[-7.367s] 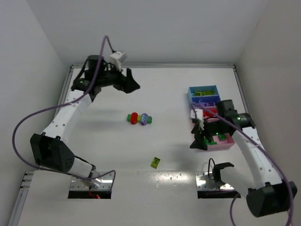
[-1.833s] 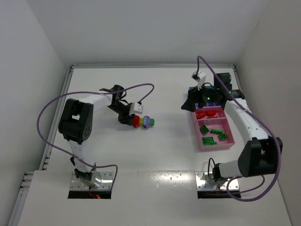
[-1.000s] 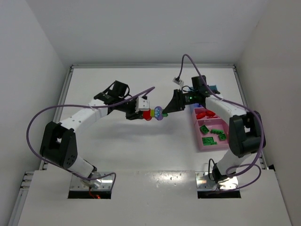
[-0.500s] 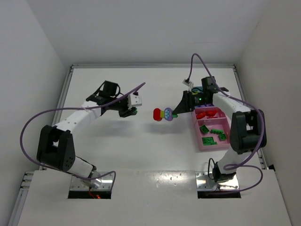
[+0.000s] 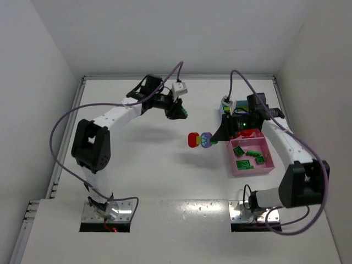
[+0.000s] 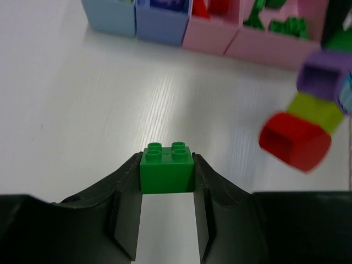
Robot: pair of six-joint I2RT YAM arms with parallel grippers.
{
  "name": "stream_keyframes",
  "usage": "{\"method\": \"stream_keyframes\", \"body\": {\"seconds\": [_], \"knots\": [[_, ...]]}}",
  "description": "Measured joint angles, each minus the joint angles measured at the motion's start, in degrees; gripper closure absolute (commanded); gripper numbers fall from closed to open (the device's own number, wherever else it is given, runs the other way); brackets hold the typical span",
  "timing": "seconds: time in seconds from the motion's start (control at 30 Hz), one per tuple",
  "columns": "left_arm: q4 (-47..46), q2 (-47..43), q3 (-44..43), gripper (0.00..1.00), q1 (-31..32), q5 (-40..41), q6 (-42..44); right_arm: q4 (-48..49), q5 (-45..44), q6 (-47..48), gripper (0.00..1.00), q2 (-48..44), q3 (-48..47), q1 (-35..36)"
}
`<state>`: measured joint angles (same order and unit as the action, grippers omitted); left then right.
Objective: Sort the legos into containers by color
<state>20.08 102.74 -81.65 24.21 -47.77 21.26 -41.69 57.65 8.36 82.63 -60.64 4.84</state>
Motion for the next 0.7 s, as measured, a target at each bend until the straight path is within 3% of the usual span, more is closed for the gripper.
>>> {"method": "stream_keyframes", "body": {"seconds": [0.2,0.33,0.47,0.7], "knots": [[-8.5,11.4,-14.8,0.93,4.9,-4.5,-17.1,-7.1,-5.5,5.1,1.0,-12.7,4.9,-1.5],[-18.4,10.4,-7.9,0.94,7.9,-5.3,-25.3,-5.3,-9.9,3.4,1.0,-20.3,6.6,-4.9],[-23.9,9.1,-0.2,0.94,9.9,-5.2,-30.3,-2.6,-8.8,1.8,1.0,-24.0,6.1,-6.1],[-31.2,9.2,0.6,0.94,11.3,-7.4,-37.8,-6.1,-0.8,3.6,1.0,-23.5,3.4,-6.8]]}}
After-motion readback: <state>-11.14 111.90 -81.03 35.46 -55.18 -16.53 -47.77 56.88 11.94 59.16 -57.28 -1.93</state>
